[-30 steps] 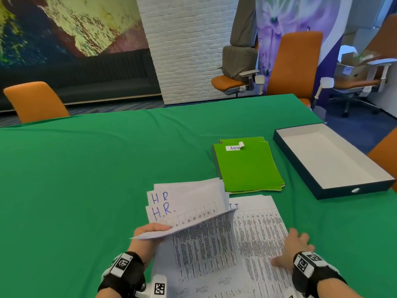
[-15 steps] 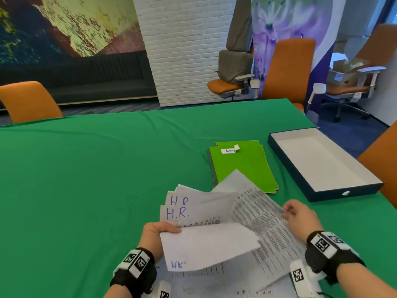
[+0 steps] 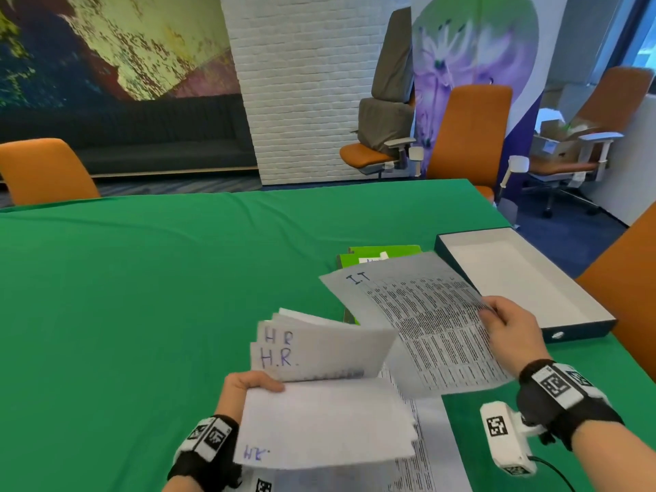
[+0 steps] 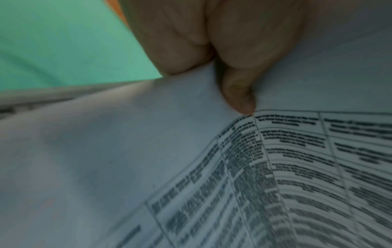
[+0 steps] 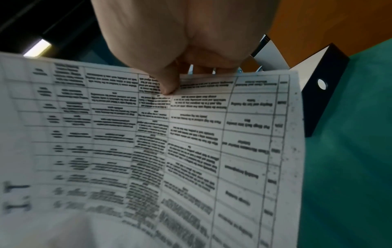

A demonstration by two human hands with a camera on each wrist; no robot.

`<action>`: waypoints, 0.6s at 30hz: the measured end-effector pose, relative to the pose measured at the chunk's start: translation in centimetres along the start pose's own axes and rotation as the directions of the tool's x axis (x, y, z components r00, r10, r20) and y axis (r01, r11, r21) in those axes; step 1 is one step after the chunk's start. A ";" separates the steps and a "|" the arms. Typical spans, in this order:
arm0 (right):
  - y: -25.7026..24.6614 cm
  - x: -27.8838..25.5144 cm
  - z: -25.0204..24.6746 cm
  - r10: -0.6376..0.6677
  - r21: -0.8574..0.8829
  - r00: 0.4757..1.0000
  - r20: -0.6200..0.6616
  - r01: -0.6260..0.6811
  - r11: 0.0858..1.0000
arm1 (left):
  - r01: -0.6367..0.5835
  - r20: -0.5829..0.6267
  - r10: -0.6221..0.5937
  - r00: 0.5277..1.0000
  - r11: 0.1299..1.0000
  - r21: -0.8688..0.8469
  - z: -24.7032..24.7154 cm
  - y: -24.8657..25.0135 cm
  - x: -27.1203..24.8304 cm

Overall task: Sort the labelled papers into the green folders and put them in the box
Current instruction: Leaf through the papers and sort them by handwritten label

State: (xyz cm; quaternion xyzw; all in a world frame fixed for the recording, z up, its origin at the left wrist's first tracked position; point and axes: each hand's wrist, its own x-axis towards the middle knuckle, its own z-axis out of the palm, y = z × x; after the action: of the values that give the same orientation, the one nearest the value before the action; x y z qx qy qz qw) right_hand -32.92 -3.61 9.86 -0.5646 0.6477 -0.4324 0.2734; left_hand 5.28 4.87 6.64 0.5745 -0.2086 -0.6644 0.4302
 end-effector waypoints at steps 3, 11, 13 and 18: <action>-1.2 0.3 -0.8 -0.012 0.061 0.999 0.042 0.009 0.998 | 0.062 0.058 -0.057 0.997 0.995 -0.080 -1.1 0.6 0.0; -2.4 -0.3 0.2 -0.018 -0.043 0.935 0.354 0.035 0.998 | 0.193 0.084 -0.189 0.978 0.980 -0.050 -2.2 0.7 0.7; -2.1 0.0 0.2 -0.044 -0.039 0.961 0.272 0.057 0.998 | 0.161 0.040 -0.160 0.986 0.986 -0.034 -2.8 0.4 1.7; -2.4 0.8 -0.8 -0.097 0.020 0.992 0.077 0.096 0.995 | 0.102 -0.044 -0.105 0.994 0.993 -0.067 -3.3 0.0 1.4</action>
State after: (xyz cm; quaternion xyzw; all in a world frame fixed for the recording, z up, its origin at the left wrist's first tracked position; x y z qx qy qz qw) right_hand -32.56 -4.11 12.43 -0.6093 0.6052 -0.4279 0.2817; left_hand 8.42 4.39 5.00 0.5858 -0.1469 -0.6784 0.4183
